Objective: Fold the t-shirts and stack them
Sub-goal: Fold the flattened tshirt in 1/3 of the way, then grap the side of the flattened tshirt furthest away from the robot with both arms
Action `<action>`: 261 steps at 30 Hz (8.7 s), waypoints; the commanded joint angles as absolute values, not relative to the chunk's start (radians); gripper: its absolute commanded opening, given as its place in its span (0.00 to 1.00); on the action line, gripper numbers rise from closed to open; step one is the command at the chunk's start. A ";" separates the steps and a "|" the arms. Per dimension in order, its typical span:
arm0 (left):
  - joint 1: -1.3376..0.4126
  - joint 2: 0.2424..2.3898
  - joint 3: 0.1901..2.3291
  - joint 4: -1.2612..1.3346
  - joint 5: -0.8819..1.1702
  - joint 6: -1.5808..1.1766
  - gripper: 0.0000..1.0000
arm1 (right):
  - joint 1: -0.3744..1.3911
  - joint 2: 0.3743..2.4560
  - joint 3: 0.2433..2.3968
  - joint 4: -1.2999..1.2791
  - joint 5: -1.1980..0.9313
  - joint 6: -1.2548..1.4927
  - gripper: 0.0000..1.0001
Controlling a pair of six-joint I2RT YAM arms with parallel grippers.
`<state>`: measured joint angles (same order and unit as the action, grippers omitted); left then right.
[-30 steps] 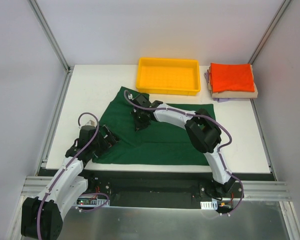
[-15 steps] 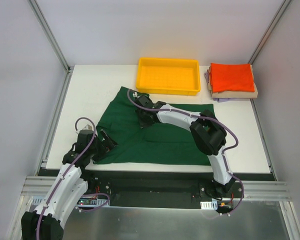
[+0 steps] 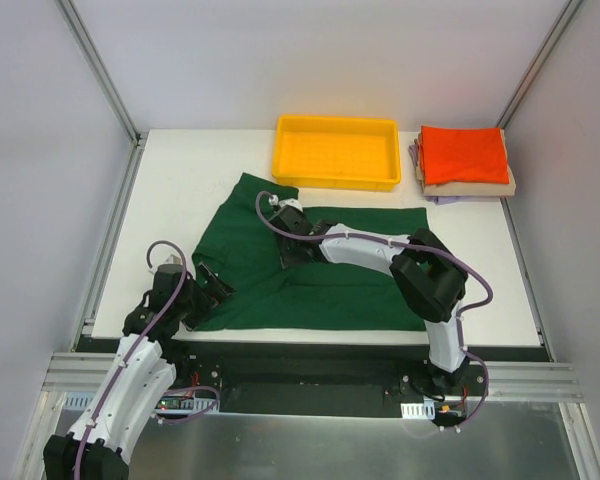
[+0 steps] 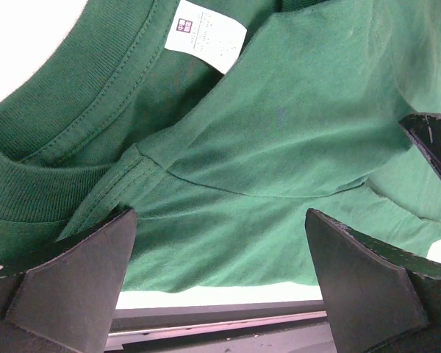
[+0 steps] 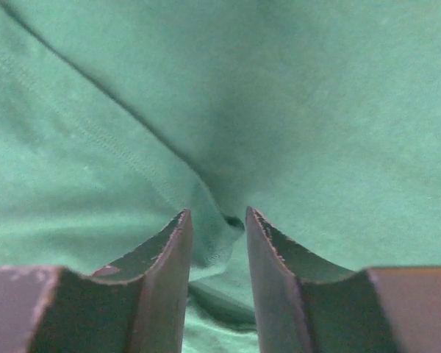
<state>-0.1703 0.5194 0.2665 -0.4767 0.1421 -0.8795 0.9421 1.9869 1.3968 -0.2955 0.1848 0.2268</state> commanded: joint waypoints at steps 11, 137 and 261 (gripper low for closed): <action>-0.195 0.404 0.359 -0.689 0.138 -0.940 0.99 | 0.924 1.717 1.378 -0.413 0.476 0.219 0.96; -0.101 2.542 2.266 -0.627 0.252 -0.253 0.59 | 0.345 1.063 0.716 -0.528 0.156 0.242 0.96; -0.095 2.284 2.200 -0.494 0.420 -0.140 0.00 | 0.104 1.979 1.692 -0.554 0.258 0.060 0.01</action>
<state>-0.0967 2.4058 2.2147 -0.5060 0.3664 -0.1917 0.1040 2.0388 1.6997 -0.5648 0.2607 0.0731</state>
